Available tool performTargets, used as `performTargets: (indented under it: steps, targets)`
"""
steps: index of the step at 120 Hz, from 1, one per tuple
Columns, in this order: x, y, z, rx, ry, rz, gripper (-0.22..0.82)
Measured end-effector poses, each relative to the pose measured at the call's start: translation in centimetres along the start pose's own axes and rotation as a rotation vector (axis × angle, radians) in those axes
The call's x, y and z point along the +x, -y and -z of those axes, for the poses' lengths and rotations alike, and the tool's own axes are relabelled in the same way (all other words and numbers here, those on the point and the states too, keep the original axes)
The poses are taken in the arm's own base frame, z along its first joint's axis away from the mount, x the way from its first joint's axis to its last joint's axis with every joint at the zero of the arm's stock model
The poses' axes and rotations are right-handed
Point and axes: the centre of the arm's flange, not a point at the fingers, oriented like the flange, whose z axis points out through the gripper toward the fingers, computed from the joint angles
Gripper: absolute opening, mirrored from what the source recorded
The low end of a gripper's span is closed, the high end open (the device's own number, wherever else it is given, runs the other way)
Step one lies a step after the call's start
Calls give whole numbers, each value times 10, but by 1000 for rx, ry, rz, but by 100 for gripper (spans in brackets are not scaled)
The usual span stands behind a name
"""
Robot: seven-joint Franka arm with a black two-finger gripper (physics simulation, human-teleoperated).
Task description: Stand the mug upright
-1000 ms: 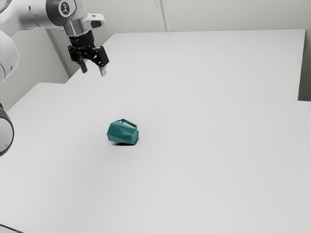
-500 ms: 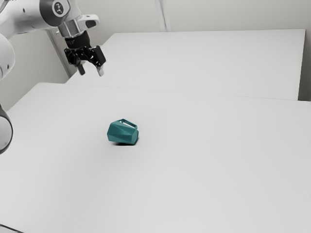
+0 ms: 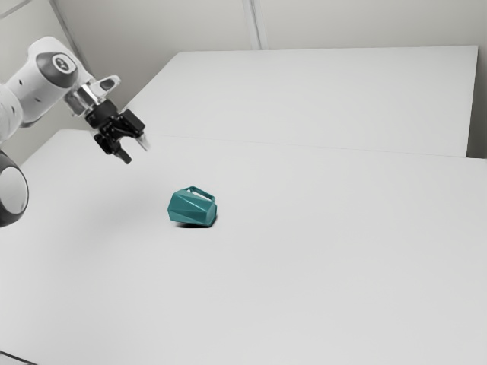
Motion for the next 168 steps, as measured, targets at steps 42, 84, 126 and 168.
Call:
performTargets:
  steps: [42,84,126,168]
  targets:
    - [17,46,-101,-222,2,-54,60]
    - [19,42,-157,-328,-4,-125,60]
    - [24,27,-179,-372,-44,-178,52]
    - [24,29,-168,-359,-76,-223,-1]
